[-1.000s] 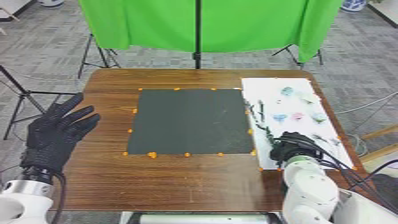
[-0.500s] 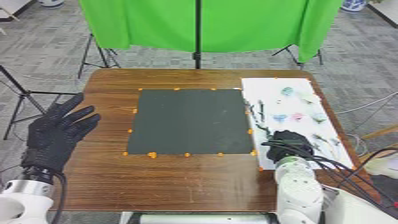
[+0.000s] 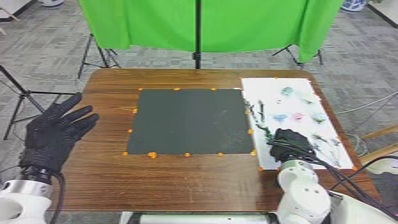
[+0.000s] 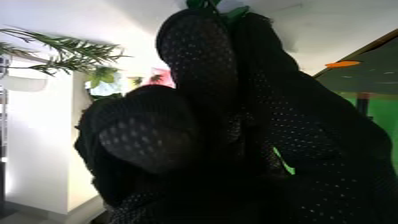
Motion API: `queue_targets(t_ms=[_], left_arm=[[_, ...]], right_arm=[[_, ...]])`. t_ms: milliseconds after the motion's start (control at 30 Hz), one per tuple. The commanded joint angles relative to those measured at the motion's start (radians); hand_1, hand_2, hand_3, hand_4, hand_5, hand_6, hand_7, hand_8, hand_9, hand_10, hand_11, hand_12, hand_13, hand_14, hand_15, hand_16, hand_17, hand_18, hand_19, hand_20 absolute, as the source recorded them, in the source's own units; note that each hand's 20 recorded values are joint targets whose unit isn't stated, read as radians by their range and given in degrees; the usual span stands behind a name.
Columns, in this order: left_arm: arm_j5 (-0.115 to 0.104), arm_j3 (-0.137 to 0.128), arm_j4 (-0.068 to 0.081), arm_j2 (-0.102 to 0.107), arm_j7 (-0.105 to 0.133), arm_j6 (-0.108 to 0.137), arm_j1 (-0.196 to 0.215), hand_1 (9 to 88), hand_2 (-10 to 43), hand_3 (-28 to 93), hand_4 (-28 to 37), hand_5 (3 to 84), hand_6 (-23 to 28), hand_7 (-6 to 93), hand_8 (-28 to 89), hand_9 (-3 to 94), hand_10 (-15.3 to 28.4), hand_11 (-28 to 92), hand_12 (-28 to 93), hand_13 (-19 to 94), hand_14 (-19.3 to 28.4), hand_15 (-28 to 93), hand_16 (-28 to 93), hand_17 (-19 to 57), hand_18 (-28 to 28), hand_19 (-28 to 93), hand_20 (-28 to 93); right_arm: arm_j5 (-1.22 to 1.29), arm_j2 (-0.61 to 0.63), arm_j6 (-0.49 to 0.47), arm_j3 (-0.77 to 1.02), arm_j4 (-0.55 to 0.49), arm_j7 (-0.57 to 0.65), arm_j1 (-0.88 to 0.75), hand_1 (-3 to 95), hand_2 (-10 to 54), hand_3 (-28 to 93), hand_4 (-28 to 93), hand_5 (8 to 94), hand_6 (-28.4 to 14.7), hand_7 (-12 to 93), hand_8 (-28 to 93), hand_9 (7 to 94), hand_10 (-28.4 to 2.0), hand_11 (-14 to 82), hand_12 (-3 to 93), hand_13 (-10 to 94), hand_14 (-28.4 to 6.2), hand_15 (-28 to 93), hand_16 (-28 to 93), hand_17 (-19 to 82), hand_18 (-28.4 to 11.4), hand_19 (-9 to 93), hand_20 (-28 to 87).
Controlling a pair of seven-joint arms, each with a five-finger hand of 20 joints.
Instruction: Arrange flowers
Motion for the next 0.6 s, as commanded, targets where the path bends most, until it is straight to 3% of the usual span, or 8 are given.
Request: queue_targets(t_ms=[33, 400, 600], left_arm=[[0.013, -0.012, -0.012, -0.003, -0.001, -0.001, 0.022, 20.4, 8.3, 76, -28.3, 33.5, 8.6, 10.0, -8, 29.5, 19.7, 25, 11, 22, 27.1, 47, -9, -10.1, 28.1, 57, -3], [0.027, -0.027, -0.035, 0.008, 0.01, -0.003, 0.023, 20.4, 8.3, 76, -28.3, 33.4, 8.5, 10.0, -8, 29.4, 19.7, 25, 11, 22, 27.1, 47, -9, -10.2, 28.2, 57, -3], [0.032, -0.036, -0.041, 0.024, 0.007, 0.0, 0.004, 20.4, 8.2, 76, -28.3, 33.4, 8.5, 10.0, -8, 29.5, 19.7, 25, 11, 22, 27.1, 47, -9, -10.1, 28.3, 57, -3]], right_arm=[[-0.038, 0.025, 0.052, 0.02, -0.027, 0.023, -0.041, 57.2, -9.5, 75, -28, 84.4, -5.3, 23, 19, 90.7, -11.1, 39.1, 25.2, 89, -5.9, 64, 21, 60, -18.2, 93, 52], [-0.094, 0.034, 0.113, 0.021, -0.118, -0.002, 0.078, 57.2, -9.5, 76, -28, 85.7, -5.9, 23, 20, 91.1, -11.0, 40.4, 25.4, 90, -5.6, 65, 21, 61, -18.3, 93, 54], [-0.036, -0.058, 0.096, -0.131, -0.061, -0.102, 0.344, 56.9, -9.5, 77, -28, 86.2, -6.1, 22, 21, 91.5, -10.9, 40.8, 25.0, 90, -5.5, 65, 21, 61, -18.4, 93, 55]])
